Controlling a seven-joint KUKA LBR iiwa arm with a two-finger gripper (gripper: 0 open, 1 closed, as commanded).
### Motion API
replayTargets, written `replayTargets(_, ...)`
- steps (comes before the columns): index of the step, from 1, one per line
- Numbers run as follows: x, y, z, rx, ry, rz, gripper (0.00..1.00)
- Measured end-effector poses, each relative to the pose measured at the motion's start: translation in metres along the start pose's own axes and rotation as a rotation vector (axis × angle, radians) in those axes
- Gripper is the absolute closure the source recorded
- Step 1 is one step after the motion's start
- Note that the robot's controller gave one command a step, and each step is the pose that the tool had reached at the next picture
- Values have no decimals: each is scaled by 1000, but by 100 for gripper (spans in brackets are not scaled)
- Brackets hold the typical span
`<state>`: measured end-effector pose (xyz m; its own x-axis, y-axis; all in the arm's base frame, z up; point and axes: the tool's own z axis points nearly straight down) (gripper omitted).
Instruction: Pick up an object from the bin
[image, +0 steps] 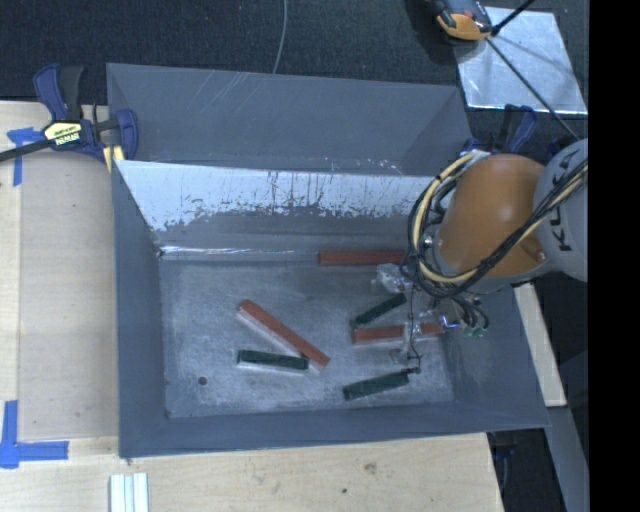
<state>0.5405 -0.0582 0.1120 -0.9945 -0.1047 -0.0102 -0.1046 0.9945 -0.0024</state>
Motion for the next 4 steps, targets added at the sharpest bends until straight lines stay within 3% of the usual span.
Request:
replayTargets(1, 22, 1, 39, -4, 9, 90, 100)
replayTargets(2, 22, 1, 39, -4, 9, 90, 100)
replayTargets(3, 14, -1, -7, -3, 14, 99, 100)
replayTargets(4, 32, 1, -55, -1, 7, 94, 100)
